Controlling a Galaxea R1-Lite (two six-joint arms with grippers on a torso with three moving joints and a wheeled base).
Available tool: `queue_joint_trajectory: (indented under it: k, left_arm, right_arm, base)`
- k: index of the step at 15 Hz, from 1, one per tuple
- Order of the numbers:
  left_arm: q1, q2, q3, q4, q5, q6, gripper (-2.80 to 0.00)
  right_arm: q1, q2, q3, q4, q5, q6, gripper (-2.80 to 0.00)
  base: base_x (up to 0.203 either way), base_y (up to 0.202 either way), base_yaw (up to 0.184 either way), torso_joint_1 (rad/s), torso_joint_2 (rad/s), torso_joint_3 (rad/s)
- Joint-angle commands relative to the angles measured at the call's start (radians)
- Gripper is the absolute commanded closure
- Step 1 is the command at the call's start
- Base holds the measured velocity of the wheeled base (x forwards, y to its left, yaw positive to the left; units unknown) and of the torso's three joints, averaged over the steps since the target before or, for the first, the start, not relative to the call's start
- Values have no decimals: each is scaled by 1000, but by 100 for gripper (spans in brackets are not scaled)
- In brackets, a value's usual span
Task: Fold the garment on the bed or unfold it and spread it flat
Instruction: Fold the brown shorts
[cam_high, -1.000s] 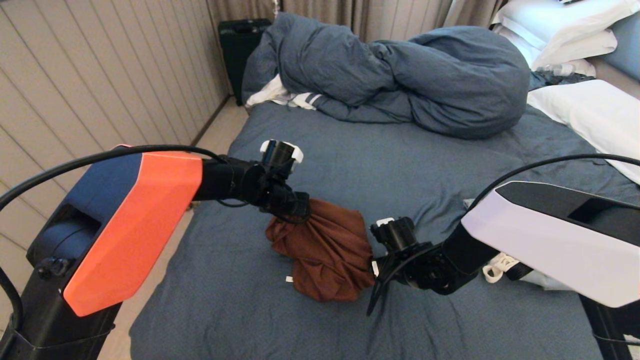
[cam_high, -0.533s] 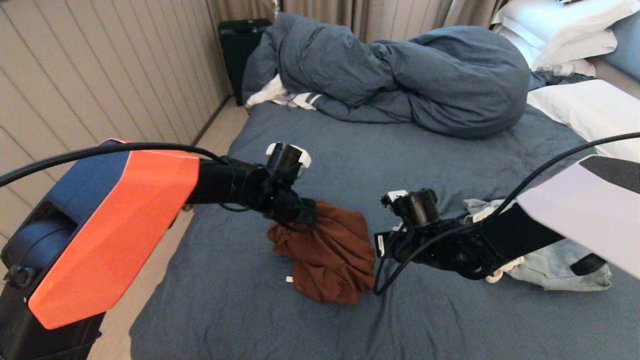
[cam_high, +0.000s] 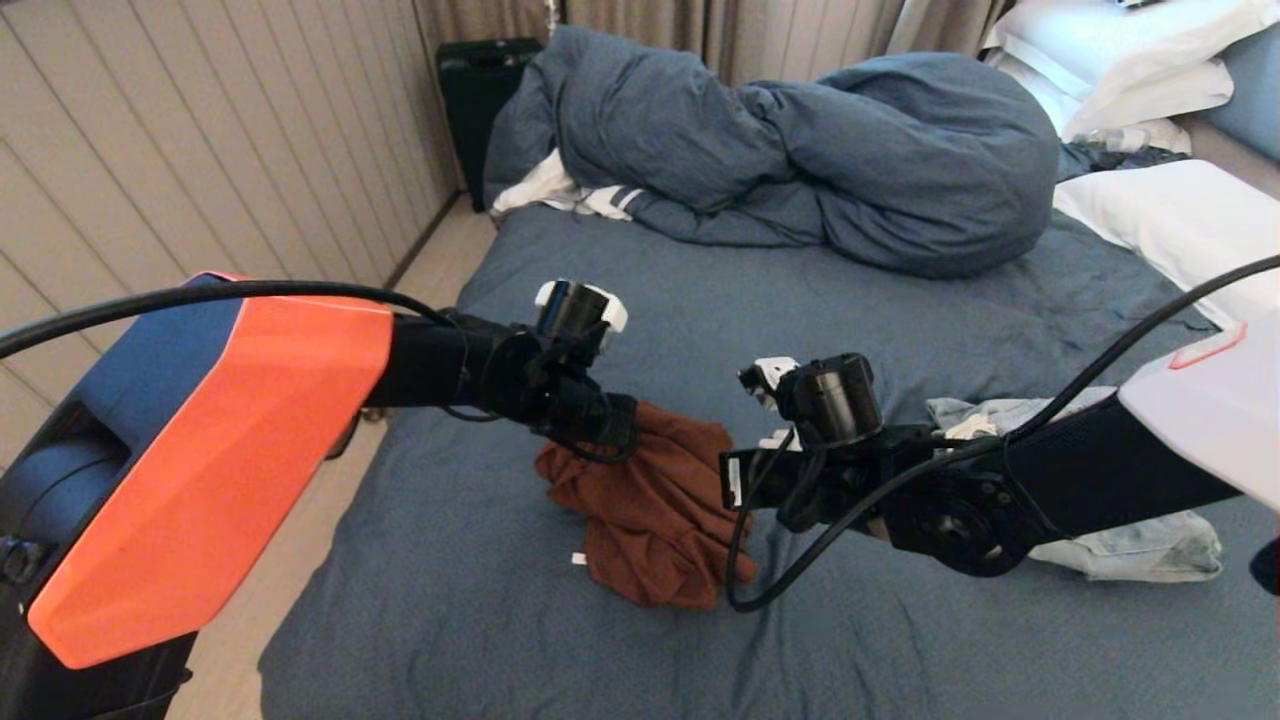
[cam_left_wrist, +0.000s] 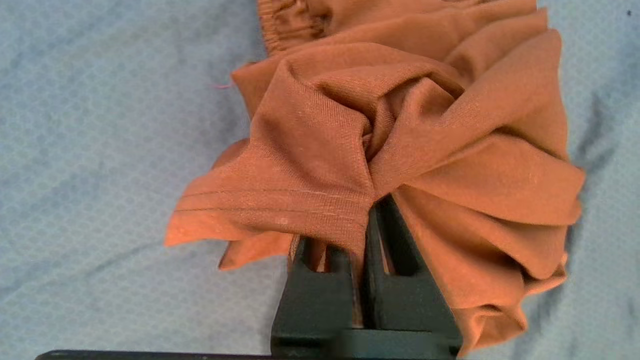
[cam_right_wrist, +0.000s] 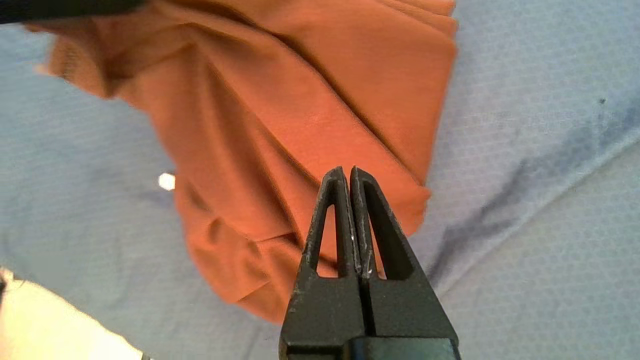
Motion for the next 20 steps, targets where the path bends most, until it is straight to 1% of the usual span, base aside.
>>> queue_joint_trajectory:
  k: [1,5,12,13,15,16,17,19,20]
  left_arm:
    - [0,-1,-5,0,1,-13,-280]
    - [8,-58,1,-14,17,-19,-280]
    - [110,-200,14,0,21,-21,-280]
    - [110,-214,54,4,20,-26,-280]
    - [102,-243,209,-12,13,-31,-280]
    - [89,-251,290,-40,9,-33,-280]
    - [74,-256,370,-87,8,-34,-280]
    - [32,-263,559,-244,11,-34,-280]
    - [7,-260,639,-343,14,-32,-280]
  right_arm:
    - [2,-2,0,-3,-1,0,0]
    - [2,-2,1,-3,-1,0,0]
    - [3,-10,0,-3,-2,2,0]
    - [5,-12,0,-3,-2,0,0]
    - [3,-13,-8,0,-3,0,0]
    - [3,-13,-10,0,-4,0,0]
    - [3,-13,-10,0,-4,0,0]
    - [3,-13,-11,0,-4,0,0]
    - [2,-10,-13,0,-4,0,0]
  base:
    - [0,0,0,0,0,0]
    - [0,0,0,0,0,0]
    - [0,0,0,0,0,0]
    - [0,0,0,0,0,0]
    - [0,0,0,0,0,0]
    - [0,0,0,0,0,0]
    - [0,0,0,0,0,0]
    - [0,0,0,0,0,0]
    - [0,0,0,0,0,0]
